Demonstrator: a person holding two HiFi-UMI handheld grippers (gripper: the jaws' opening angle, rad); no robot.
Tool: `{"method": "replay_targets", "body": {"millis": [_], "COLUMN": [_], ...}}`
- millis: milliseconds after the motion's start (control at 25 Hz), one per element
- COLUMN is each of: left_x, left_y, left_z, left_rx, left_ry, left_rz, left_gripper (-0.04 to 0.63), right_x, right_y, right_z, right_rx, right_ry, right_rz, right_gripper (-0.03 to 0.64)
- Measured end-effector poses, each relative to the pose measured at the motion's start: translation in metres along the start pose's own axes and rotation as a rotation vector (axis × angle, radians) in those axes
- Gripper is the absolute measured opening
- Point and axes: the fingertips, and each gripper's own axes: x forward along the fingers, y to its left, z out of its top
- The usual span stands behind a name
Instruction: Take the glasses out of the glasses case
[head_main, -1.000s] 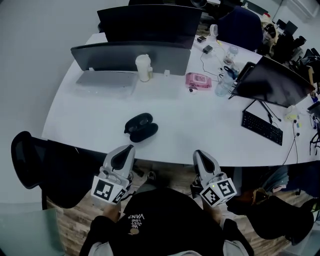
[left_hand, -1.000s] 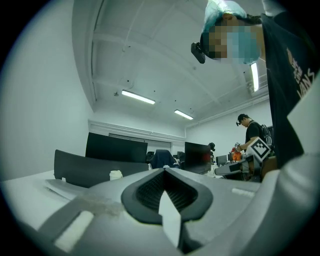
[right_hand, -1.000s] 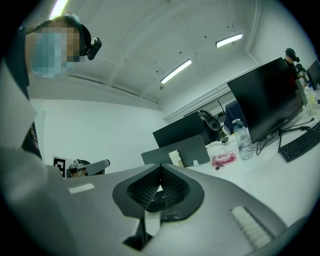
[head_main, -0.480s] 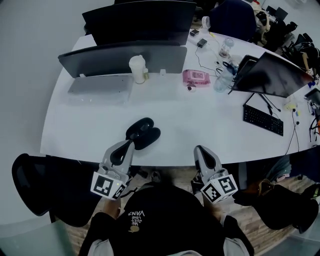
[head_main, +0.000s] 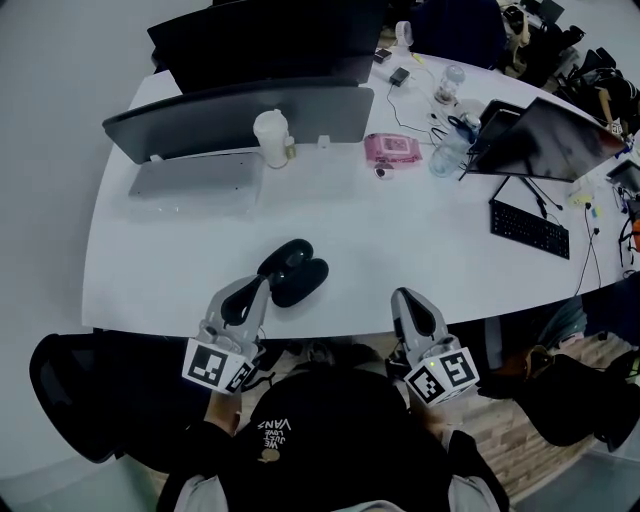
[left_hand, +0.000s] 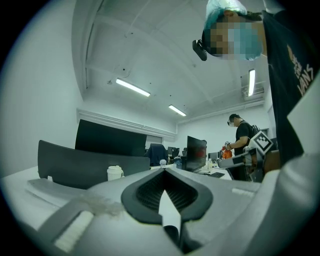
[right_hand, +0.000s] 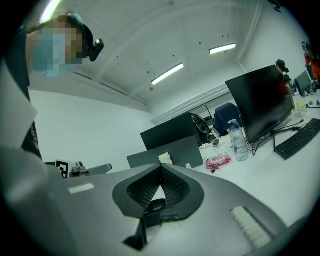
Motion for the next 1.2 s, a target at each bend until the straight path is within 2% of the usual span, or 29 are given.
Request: {"method": "replay_targets", "body": {"millis": [320, 720, 1000, 1200], "left_x": [0.021, 0.052, 0.063, 0.068], "left_y": [0.009, 0.028, 0.039, 0.049], "left_z": [-0.014, -0.029, -0.044, -0.058], "left_rx": [0.037, 0.067, 0.054, 0.077], "left_ry": [0.037, 0.086, 0.115, 0.155], "left_rz": [-0.015, 0.080, 0.124, 0.150], "left_gripper": [0.002, 0.002, 0.002, 0.002], "right_x": [0.015, 0.036, 0.055, 0.064], "right_y": [-0.011, -0.040, -0.050, -0.052], "right_z": [0.007, 0.020, 0.024, 0.025], "right_rx": [-0.005, -0.006, -0.008, -0.007], "right_ry": [0.007, 0.032, 0.063, 0.082], "right_rz": [0.009, 0.057, 0.103, 0.132], "right_gripper": [-0.002, -0.002, -0.002, -0.002]}}
